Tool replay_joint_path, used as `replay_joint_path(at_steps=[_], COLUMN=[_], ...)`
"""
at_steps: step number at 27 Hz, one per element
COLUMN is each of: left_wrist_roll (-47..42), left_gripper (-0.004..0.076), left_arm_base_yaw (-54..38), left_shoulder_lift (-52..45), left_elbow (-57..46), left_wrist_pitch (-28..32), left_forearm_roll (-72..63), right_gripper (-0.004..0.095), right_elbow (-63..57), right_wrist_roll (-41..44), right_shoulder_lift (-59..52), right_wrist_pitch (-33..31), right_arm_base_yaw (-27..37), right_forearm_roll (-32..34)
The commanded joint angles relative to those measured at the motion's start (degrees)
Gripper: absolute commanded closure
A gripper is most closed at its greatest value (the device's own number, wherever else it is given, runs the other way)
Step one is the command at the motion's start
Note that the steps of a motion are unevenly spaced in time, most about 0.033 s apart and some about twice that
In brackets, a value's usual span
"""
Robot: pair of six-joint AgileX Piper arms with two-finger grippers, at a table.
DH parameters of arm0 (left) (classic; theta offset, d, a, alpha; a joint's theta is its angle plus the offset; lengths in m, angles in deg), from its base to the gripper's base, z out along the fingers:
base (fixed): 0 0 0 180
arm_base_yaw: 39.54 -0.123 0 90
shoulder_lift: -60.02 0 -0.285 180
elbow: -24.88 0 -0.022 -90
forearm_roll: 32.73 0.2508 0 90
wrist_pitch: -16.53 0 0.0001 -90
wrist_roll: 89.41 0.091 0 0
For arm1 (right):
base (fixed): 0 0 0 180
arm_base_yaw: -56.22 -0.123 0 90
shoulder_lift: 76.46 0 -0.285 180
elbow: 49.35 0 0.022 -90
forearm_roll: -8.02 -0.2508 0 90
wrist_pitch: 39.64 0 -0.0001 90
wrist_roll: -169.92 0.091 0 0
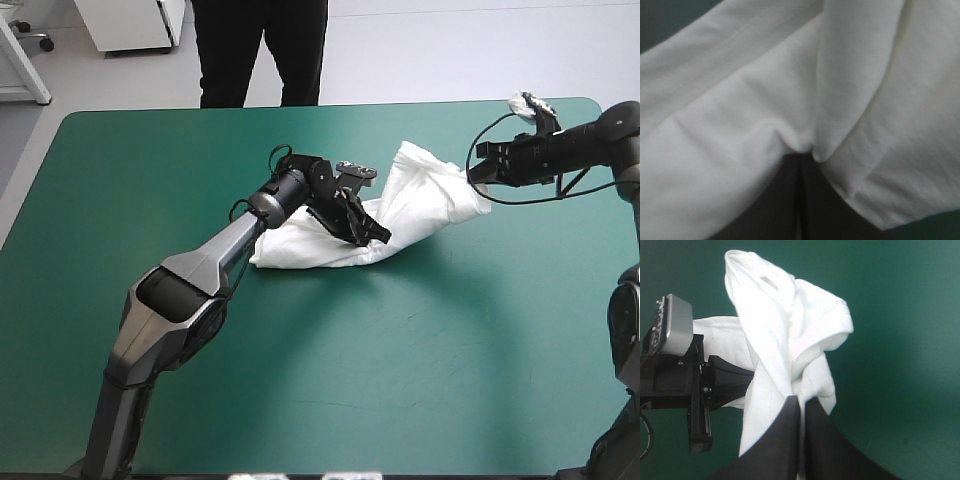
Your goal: Fold the cloth
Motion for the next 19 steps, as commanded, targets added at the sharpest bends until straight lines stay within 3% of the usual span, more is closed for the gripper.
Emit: replay_joint_path(at_steps=[1, 11, 16, 19], left_wrist_roll=[-0.7, -4.1, -5.1, -5.6], left_gripper=[0.0733, 0.0733, 0.0733, 0.0733], left_arm_base_yaw=[0.4, 0.0, -2.8, -6.3], left_shoulder_lift=[-2.3, -5.1, -13.3, -25.1], left_elbow=[0.5, 7.4, 8.3, 8.2], left_wrist_pitch=[-2.9, -6.0, -11.4, -12.2], left_forearm_roll=[0.8, 7.9, 14.8, 17.4], right_gripper=[0.0925, 0.0925, 0.0925, 0.0924], right_elbow=[1.8, 1.8, 2.1, 2.1], right_wrist_roll=[0.0, -0.3, -0.4, -0.7], right_shoulder_lift=[-3.7, -3.7, -3.8, -3.8], right_wrist_pitch=[-0.9, -0.9, -0.9, -0.2], right_arm_base_yaw=[0.3, -1.7, -4.3, -10.0], right_forearm_roll=[-2.6, -3.1, -7.3, -11.1])
